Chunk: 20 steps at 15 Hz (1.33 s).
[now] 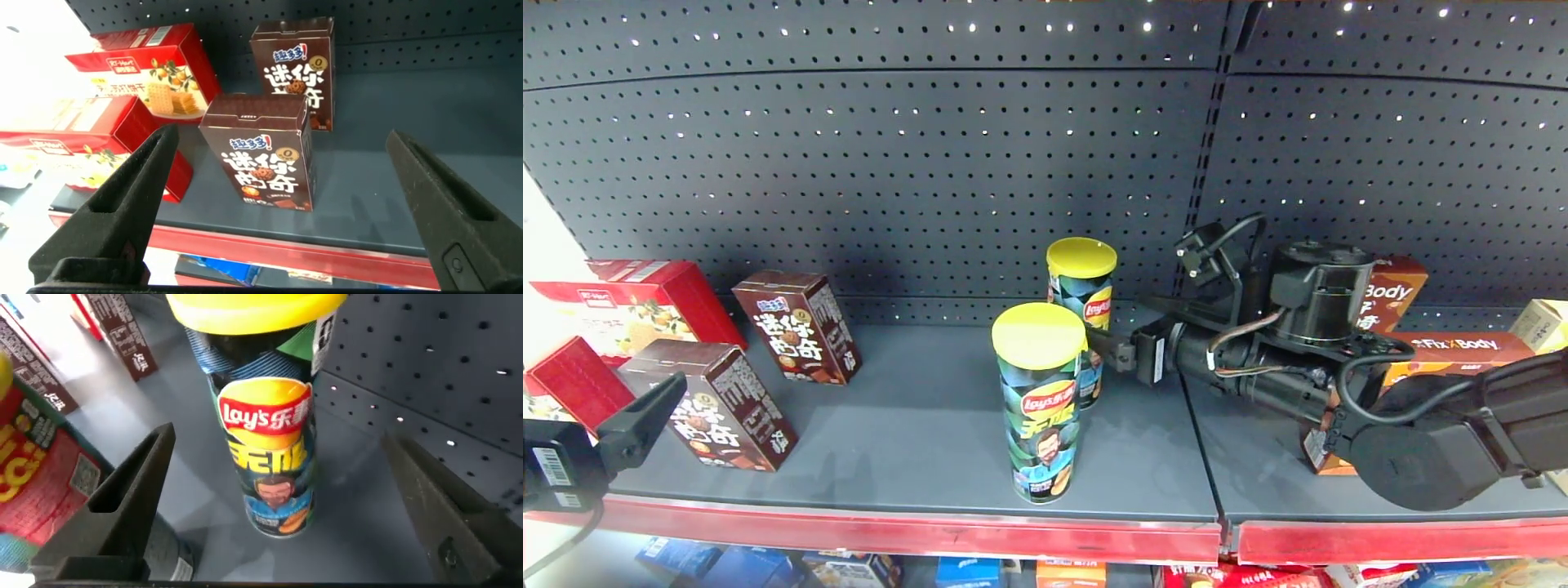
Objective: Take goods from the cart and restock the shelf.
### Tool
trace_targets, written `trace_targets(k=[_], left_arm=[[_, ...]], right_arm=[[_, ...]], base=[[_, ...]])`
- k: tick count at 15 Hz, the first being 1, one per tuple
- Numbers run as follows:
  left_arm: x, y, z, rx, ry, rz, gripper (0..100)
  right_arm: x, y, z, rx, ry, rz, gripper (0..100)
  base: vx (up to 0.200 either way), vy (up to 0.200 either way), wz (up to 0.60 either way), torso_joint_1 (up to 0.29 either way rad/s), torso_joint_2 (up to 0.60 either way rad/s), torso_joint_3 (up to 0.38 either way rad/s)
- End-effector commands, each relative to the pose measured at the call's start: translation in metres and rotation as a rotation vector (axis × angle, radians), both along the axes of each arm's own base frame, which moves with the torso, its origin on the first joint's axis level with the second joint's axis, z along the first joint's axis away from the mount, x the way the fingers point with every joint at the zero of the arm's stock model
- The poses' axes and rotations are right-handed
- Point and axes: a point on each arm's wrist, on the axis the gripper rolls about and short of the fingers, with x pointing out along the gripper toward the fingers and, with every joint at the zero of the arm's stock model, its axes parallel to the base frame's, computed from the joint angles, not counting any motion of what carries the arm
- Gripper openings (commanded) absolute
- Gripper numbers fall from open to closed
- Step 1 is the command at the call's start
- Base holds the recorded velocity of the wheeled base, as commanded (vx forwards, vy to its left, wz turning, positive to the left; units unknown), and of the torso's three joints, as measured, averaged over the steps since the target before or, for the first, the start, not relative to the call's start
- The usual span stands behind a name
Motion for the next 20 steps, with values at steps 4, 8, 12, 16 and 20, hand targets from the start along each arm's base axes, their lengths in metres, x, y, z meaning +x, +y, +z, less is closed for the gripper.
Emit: trace_targets(k=[4, 8, 12, 16, 20], left_arm=[[0.0, 0.0, 0.0, -0.001, -0.003, 0.0, 100], [0.0, 0.0, 0.0, 0.001, -0.002, 0.0, 100], [0.0, 0.0, 0.0, 0.001, -0.003, 0.0, 100], [0.0, 0.0, 0.001, 0.001, -0.003, 0.0, 100], [0.0, 0.0, 0.0, 0.001, 0.0, 0.0, 100]], right_arm=[[-0.002, -0.014, -0.002, 0.008, -0.011, -0.029, 100], [-0.01, -0.023, 0.001, 0.019, -0.008, -0.037, 100], [-0.009, -0.035, 0.0, 0.024, 0.005, -0.068, 100], [0.002, -0.036, -0.012, 0.005, 0.031, -0.093, 100], [0.022, -0.038, -0.025, -0.001, 0.029, -0.128, 100]], base=[[0.0, 0.0, 0.0, 0.0, 0.0, 0.0], [0.0, 0.0, 0.0, 0.0, 0.0, 0.0], [0.0, 0.0, 0.0, 0.0, 0.0, 0.0], [0.0, 0.0, 0.0, 0.0, 0.0, 0.0], [0.0, 0.0, 0.0, 0.0, 0.0, 0.0]])
